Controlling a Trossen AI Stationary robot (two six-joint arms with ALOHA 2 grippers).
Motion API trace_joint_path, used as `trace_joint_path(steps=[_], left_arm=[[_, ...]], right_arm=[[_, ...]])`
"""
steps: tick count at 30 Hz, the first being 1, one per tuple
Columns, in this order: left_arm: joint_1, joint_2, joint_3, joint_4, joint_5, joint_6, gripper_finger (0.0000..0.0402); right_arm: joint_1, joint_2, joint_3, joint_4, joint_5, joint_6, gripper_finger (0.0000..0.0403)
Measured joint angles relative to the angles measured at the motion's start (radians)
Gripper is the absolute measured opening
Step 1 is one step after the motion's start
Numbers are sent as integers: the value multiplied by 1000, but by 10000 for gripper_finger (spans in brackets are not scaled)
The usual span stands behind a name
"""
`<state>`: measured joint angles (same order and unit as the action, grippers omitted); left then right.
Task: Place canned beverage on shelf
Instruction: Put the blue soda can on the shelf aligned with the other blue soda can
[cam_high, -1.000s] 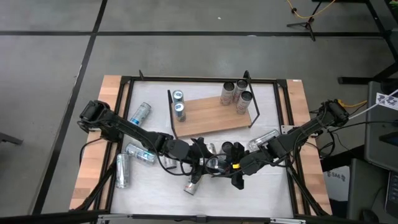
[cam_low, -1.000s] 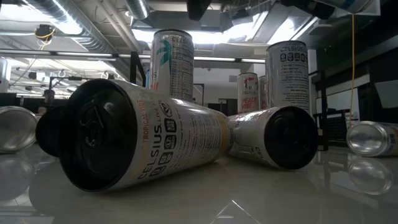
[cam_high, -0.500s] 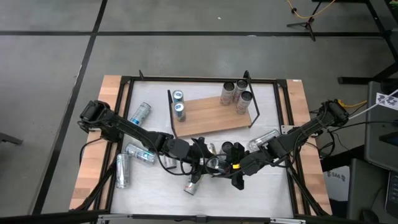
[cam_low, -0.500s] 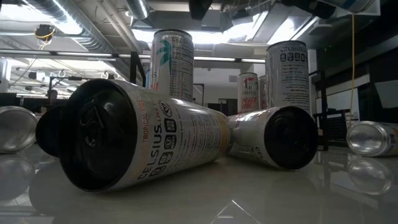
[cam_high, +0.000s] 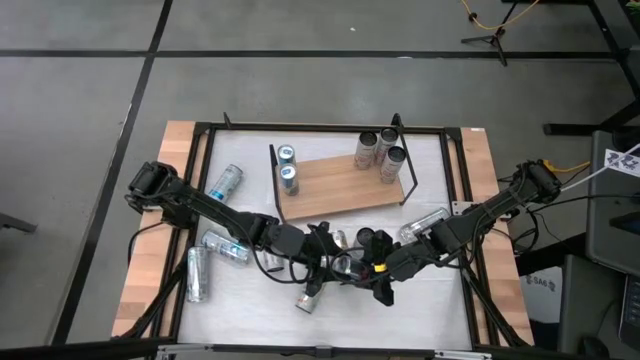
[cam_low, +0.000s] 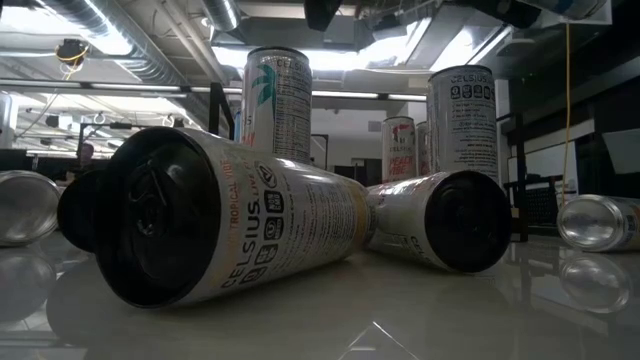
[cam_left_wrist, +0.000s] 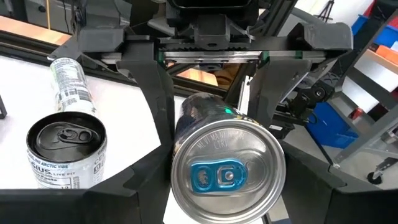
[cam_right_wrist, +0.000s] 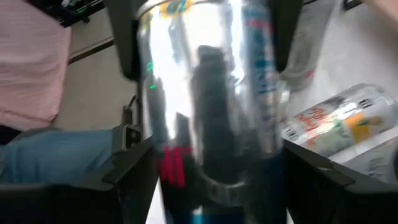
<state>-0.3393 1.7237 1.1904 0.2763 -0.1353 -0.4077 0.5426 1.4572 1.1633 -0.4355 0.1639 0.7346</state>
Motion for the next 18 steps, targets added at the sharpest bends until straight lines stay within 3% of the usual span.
trace_joint_path(steps=[12,18], left_arm=[[24,-6,2,-13,73,2,234],[70,-33,103,-226,133,22,234]], right_arm=[[0,-110,0,-19,-26,-9,289],[0,-192,0,-39,-22,-36,289]])
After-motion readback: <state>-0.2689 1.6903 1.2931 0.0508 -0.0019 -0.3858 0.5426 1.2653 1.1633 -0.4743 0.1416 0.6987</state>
